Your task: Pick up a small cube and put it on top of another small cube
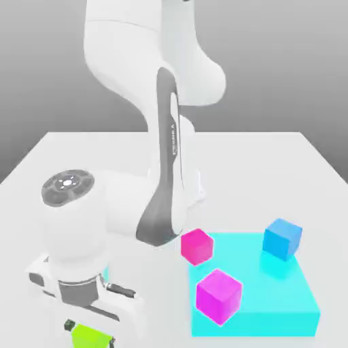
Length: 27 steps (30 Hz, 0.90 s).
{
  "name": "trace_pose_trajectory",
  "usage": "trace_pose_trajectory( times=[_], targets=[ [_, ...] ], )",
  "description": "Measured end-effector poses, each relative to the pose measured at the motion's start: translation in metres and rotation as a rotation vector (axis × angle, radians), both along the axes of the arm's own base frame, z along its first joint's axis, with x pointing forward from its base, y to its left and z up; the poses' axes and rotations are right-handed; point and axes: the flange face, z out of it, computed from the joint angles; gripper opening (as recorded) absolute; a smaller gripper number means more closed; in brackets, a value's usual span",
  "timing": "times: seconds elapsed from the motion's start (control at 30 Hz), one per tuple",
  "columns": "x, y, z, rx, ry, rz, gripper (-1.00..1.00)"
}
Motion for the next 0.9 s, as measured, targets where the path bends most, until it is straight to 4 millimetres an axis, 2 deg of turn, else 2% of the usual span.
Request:
trace_pose_trajectory(
  times=[0.1,0.13,0.3,0.37,0.43,0.53,0.57,0.7,0.83,0.9],
  targets=[
    [0.0,0.0,-0.005,0.0,0.0,0.0,-1.0],
    [0.0,0.0,0.0,0.0,0.0,0.0,-1.0],
    [0.003,0.004,0.055,0.002,0.004,0.017,-1.0],
    [0.007,0.04,0.073,0.017,0.006,0.13,-1.0],
    [0.003,0.089,0.091,0.032,0.004,0.28,-1.0],
    [-0.014,0.165,0.117,0.049,0.002,0.526,-1.0],
    [-0.024,0.199,0.125,0.052,0.002,0.631,-1.0],
    [-0.075,0.284,0.153,0.053,0.003,0.963,-1.0],
    [-0.135,0.34,0.176,0.033,0.006,1.269,-1.0],
    [-0.162,0.355,0.178,0.012,0.004,1.378,-1.0]
  ],
)
